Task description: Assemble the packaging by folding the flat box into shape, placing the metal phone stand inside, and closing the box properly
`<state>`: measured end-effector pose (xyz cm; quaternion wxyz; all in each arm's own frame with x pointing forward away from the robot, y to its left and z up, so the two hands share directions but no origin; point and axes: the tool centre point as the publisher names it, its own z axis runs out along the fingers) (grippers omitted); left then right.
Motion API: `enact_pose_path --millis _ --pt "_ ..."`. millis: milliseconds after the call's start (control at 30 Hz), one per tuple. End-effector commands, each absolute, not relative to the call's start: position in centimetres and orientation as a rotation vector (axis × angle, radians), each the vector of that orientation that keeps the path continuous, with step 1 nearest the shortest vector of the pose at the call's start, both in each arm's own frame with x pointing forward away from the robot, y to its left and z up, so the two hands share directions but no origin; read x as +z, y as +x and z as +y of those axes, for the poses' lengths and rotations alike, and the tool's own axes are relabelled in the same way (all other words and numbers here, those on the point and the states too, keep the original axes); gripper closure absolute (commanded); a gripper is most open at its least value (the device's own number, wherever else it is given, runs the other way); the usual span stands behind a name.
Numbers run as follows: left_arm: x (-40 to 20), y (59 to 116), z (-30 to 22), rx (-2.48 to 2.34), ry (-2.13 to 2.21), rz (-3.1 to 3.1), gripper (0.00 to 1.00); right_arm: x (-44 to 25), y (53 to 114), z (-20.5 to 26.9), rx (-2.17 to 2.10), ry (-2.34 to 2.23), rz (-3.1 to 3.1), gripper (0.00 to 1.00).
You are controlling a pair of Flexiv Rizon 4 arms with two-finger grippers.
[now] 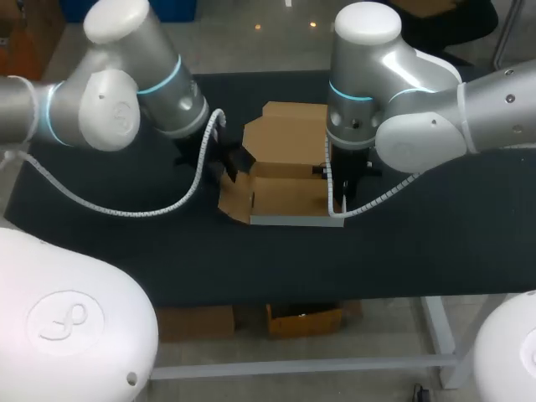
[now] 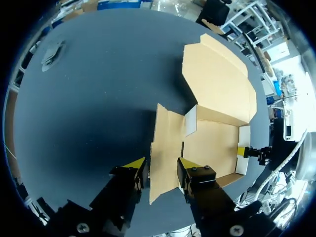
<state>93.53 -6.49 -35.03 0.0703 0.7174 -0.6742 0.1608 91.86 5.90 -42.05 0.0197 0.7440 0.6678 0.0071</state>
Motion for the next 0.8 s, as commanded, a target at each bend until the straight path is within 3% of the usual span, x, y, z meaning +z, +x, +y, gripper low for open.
enact_pose_path --millis 33,267,800 --pt "-34.8 93.9 -2.7 0.667 1.97 -1.864 0.6 -42.0 91.9 6.0 0.014 2.308 2.071 1.0" --pt "-36.4 94.5 -0.4 0.743 1.834 -1.74 0.65 -42.0 91.9 6.0 0.014 2.308 2.071 1.0" --pt "-38.2 94.7 -1.1 0.799 1.745 -1.73 0.69 -42.0 91.9 6.0 0.014 2.308 2.071 1.0"
